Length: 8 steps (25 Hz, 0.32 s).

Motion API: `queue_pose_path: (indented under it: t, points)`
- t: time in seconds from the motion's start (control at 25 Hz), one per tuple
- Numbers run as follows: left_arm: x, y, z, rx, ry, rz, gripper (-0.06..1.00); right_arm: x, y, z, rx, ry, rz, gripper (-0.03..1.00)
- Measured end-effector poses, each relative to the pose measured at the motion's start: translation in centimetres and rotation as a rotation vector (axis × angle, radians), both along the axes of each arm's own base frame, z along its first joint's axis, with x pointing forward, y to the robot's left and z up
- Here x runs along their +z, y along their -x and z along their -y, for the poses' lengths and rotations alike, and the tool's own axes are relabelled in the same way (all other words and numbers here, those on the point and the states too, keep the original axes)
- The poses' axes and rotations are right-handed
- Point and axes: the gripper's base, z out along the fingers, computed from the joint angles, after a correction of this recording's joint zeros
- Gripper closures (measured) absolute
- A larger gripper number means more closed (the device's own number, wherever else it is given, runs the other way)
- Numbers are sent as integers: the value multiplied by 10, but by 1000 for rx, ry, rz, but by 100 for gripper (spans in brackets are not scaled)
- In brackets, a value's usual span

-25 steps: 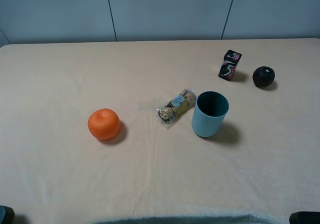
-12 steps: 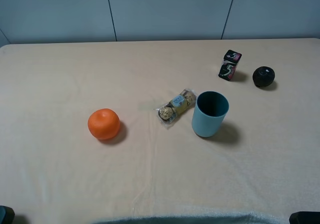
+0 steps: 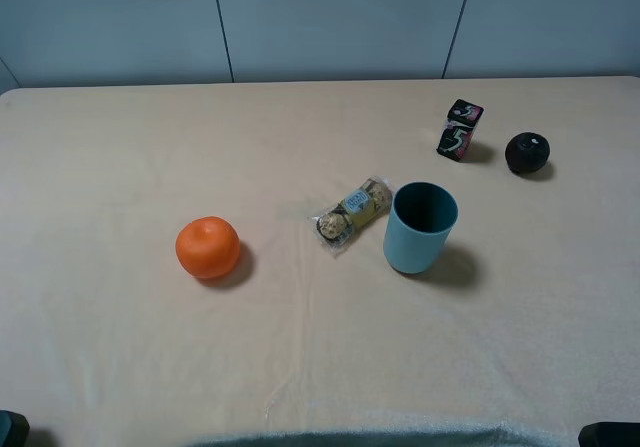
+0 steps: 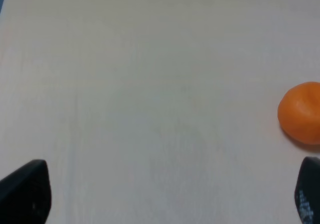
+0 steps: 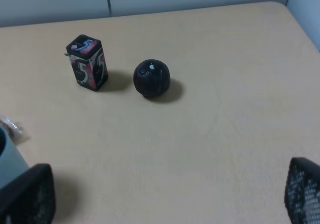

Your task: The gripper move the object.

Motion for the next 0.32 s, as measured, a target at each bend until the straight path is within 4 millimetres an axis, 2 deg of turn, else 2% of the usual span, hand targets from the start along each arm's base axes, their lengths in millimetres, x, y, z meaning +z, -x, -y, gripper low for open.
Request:
queue_pose_path:
  t: [0.32]
  points:
    - [0,0,0,0,0,0,-5,0,0,0,0,0,0,27]
